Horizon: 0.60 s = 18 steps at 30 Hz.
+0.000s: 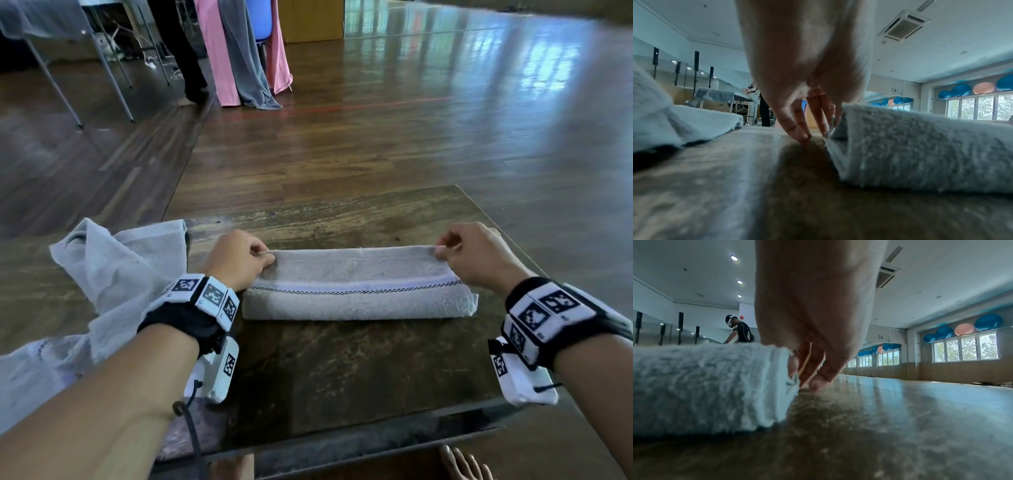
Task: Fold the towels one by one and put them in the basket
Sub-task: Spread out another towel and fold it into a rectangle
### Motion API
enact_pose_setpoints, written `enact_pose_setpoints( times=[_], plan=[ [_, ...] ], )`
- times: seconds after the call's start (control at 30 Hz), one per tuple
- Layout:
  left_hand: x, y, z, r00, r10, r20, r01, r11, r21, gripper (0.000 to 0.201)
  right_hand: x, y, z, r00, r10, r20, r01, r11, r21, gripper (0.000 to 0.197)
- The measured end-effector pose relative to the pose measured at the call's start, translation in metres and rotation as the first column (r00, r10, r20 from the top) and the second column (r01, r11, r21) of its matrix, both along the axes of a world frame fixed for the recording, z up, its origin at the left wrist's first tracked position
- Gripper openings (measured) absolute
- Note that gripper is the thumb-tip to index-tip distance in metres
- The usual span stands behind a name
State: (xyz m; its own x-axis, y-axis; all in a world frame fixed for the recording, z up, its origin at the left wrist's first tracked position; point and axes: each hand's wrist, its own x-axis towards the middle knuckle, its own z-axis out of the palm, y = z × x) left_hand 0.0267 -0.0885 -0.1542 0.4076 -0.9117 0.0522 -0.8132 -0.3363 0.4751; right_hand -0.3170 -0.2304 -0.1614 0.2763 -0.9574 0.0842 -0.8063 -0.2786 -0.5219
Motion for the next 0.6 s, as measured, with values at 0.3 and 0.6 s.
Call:
enact_pose_setpoints(
  times=[0.3, 0.6],
  plan=[
    [-0.014, 0.010, 0.068, 0.988, -0.013, 0.153, 0.103, 0.797, -0.596, 0.014, -0.005, 0.010, 0.062, 0.902, 0.118, 0.415, 0.092, 0.887, -0.453, 0.010],
    [-0.002, 0.038, 0.024, 0.989, -0.139, 0.056, 0.149, 0.960, -0.235, 0.021, -0.038, 0.027, 0.014, 0.962, 0.202, 0.186, -0.184, 0.977, -0.107, 0.020]
  ],
)
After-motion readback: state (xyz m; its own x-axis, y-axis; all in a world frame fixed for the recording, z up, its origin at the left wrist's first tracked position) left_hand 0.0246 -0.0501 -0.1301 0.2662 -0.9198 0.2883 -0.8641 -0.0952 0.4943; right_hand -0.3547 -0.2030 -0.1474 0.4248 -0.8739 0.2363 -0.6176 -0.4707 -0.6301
